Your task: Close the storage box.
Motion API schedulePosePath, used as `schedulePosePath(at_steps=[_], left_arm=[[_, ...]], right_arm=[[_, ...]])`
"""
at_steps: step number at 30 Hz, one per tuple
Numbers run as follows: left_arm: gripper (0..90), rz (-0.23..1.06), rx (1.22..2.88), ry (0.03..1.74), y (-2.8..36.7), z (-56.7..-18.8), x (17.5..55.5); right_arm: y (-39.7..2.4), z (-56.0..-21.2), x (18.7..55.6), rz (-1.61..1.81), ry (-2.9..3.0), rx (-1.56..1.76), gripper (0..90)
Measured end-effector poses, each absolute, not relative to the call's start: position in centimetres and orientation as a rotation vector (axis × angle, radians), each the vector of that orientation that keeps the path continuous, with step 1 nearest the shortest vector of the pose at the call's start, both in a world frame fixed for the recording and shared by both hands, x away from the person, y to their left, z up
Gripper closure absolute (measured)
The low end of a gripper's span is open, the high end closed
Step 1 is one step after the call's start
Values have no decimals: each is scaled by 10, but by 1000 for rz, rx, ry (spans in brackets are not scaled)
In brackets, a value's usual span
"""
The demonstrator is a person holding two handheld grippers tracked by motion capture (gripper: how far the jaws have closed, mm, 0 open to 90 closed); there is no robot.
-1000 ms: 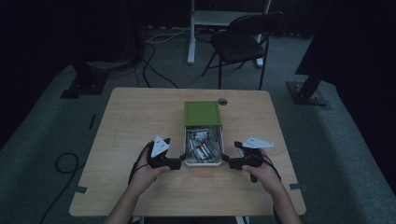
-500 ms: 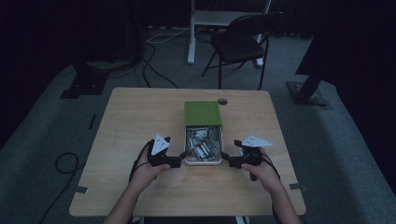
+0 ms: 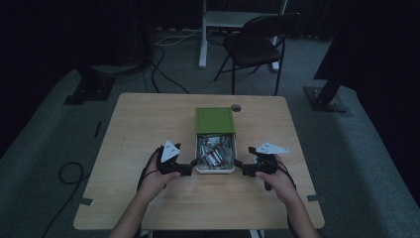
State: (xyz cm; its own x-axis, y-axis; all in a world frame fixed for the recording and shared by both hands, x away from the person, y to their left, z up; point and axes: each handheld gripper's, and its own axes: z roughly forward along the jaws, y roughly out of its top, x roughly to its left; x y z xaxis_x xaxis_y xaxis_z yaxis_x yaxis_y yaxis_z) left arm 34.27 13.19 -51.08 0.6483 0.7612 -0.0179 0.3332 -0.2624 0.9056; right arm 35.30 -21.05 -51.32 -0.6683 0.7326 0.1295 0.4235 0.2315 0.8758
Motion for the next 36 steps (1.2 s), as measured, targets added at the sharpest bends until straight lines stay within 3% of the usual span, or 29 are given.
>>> schedulePosePath(at_steps=[36], left_arm=[[97, 523, 1851, 889, 132, -508, 355]], right_arm=[[-208, -509, 367, 1396, 2174, 1129, 142]])
